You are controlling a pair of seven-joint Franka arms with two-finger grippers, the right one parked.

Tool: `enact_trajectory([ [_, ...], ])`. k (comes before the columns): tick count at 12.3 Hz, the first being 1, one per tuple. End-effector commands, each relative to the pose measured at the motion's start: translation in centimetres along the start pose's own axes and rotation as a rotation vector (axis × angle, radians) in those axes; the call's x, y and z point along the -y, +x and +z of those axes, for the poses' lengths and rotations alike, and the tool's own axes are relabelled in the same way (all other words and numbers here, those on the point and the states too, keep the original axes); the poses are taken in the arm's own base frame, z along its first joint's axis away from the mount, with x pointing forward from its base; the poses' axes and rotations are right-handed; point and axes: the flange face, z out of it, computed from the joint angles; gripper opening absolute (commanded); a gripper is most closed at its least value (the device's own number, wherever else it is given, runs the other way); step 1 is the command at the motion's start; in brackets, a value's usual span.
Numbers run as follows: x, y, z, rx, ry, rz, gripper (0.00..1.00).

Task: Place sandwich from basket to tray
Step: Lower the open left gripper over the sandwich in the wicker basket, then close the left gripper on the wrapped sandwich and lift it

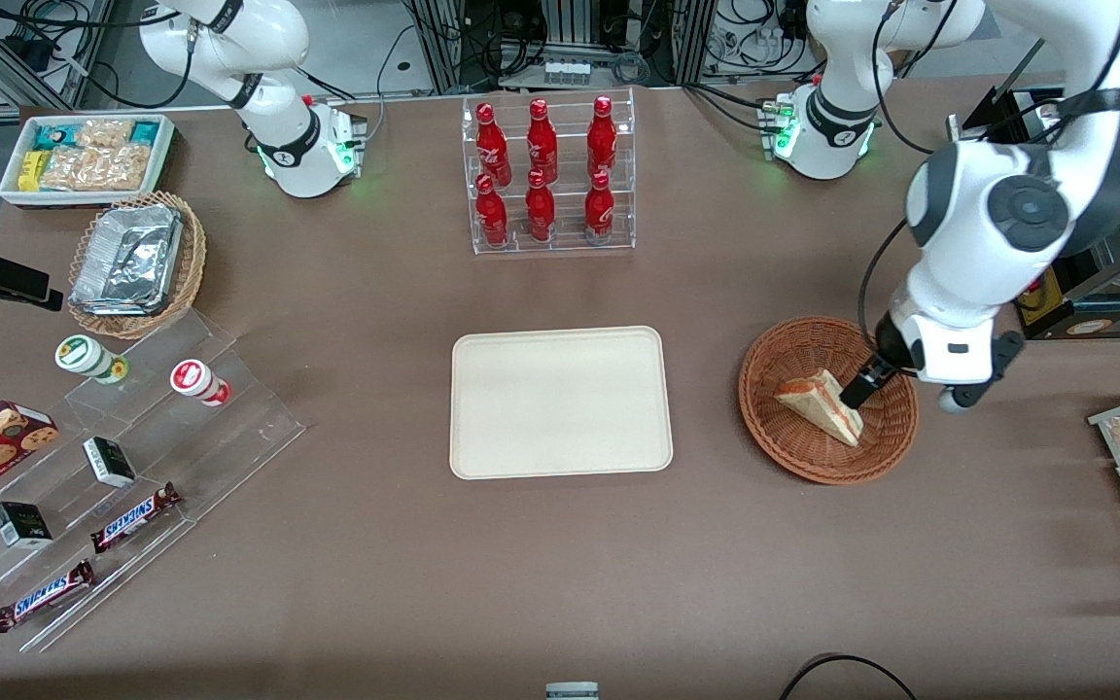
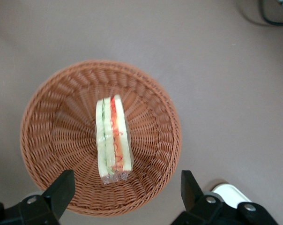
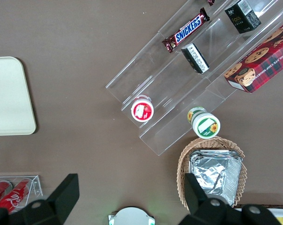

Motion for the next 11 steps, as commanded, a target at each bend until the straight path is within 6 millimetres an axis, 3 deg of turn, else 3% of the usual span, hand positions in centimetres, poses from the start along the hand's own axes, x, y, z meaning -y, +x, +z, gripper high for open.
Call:
enact_trajectory([
  [1,1.8,-1.5,2.8,0.009,0.016,-0.071,1.0],
  [4,1.9,-1.7,6.3,0.039,0.06,-0.093,1.0],
  [7,0.5,-3.1,9.9,0.038,0.042,-0.133,1.0],
  [11,0.4,-3.5,11.6,0.043,0.056,-0.122,1.0],
])
